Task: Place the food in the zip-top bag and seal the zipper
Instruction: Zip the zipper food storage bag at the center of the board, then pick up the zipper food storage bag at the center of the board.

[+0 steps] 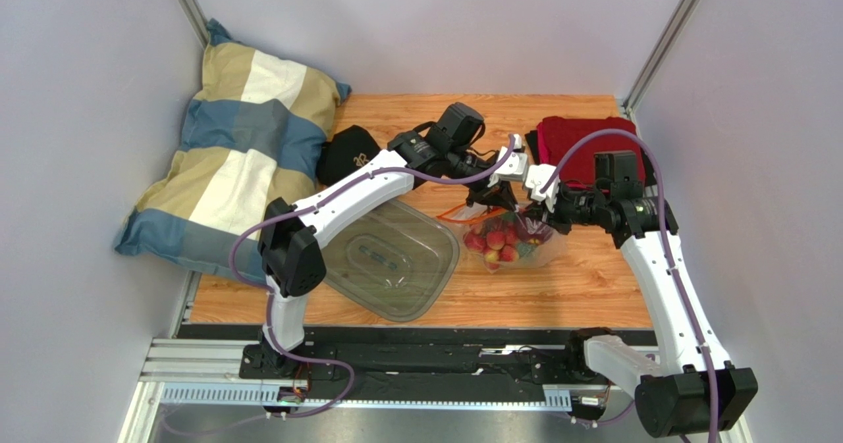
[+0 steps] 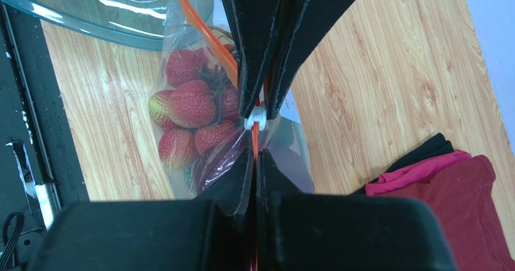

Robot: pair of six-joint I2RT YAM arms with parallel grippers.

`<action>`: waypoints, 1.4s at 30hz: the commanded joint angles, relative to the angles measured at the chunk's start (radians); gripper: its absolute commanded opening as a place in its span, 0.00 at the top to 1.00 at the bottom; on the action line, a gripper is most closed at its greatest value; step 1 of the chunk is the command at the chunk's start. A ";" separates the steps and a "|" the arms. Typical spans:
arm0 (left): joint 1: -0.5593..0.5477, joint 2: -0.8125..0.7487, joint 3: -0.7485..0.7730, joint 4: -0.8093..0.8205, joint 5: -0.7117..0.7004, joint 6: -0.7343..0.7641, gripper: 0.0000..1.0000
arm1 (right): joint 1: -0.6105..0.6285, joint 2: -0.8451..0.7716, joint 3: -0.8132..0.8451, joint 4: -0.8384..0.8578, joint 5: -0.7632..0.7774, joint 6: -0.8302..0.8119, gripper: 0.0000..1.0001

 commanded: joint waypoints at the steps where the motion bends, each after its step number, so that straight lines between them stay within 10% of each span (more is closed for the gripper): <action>1: -0.003 -0.094 -0.005 0.021 0.010 0.013 1.00 | 0.008 -0.030 0.013 -0.072 0.090 -0.067 1.00; 16: 0.128 -0.208 -0.231 0.026 -0.063 0.007 1.00 | -0.137 -0.085 -0.045 -0.048 0.098 -0.050 1.00; 42: 0.257 -0.212 -0.164 -0.086 -0.131 0.050 1.00 | -0.242 -0.117 -0.047 0.051 0.056 0.043 1.00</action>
